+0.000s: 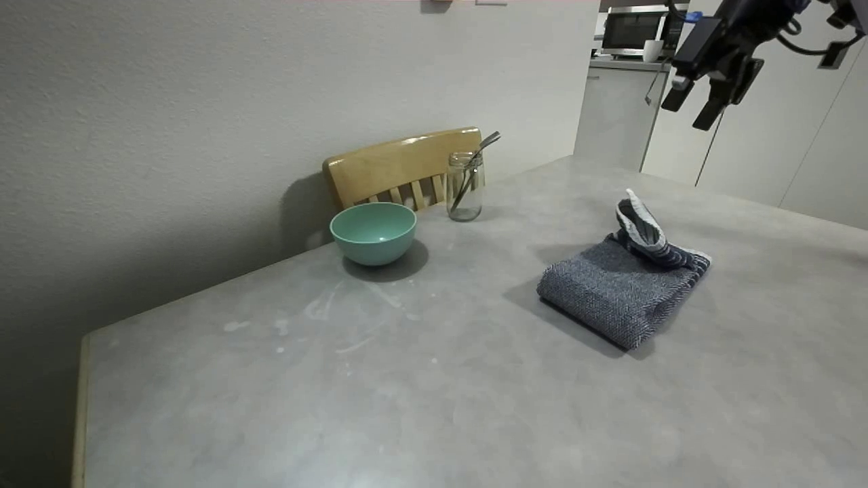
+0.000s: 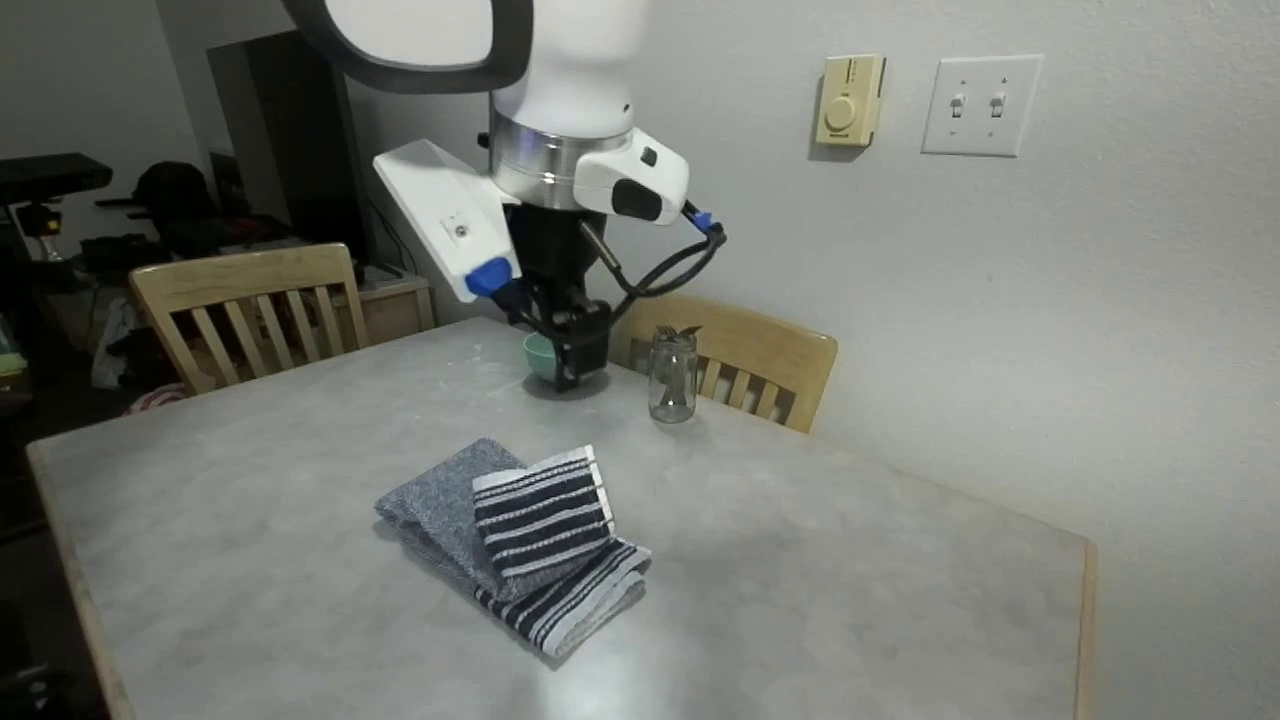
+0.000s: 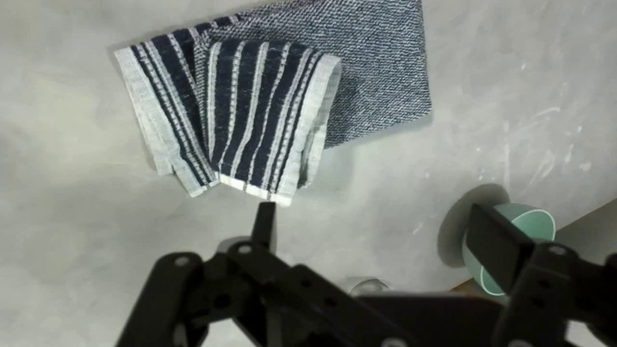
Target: Fold the towel
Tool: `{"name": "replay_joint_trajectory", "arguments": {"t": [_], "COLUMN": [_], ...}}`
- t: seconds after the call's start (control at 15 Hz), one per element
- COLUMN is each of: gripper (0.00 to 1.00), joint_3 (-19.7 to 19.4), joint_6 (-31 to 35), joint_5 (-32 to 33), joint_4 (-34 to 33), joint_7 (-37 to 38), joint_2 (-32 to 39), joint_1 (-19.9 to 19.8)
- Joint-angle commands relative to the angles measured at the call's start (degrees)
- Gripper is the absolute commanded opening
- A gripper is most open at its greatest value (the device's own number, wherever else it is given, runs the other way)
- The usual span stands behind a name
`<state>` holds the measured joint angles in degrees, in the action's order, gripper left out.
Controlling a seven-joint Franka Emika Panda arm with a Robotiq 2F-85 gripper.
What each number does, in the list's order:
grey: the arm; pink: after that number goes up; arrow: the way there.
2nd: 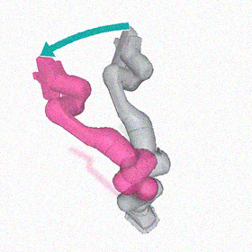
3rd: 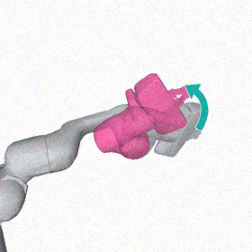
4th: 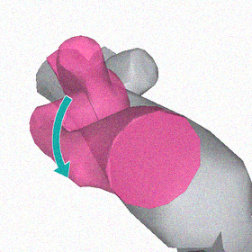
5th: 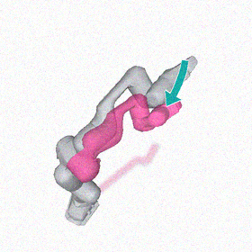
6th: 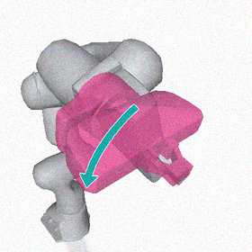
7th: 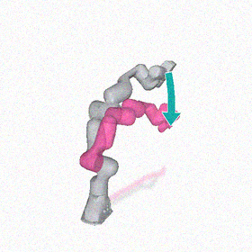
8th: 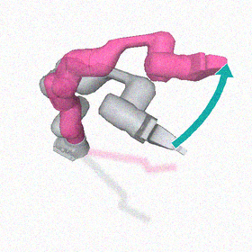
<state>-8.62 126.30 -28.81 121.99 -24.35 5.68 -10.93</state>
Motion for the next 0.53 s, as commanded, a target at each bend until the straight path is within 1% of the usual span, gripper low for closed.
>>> {"name": "replay_joint_trajectory", "arguments": {"t": [0.0,0.07,0.2,0.27,0.33,0.47], "gripper": [0.75,0.74,0.6,0.53,0.87,0.91], "joint_3": [1.91,2.4,3.25,3.93,4.37,5.29], "joint_6": [4.94,6.37,7.37,6.38,5.66,5.08], "joint_5": [8.68,12.15,19.74,23.15,25.62,28.21], "joint_4": [4.3,4.95,5.39,5.12,4.92,4.13], "joint_7": [16.0,21.13,31.45,36.62,39.75,43.15], "joint_2": [-1.79,-1.26,0.11,0.6,1.6,3.72], "joint_1": [3.88,5.02,7.22,8.6,9.47,10.93]}}
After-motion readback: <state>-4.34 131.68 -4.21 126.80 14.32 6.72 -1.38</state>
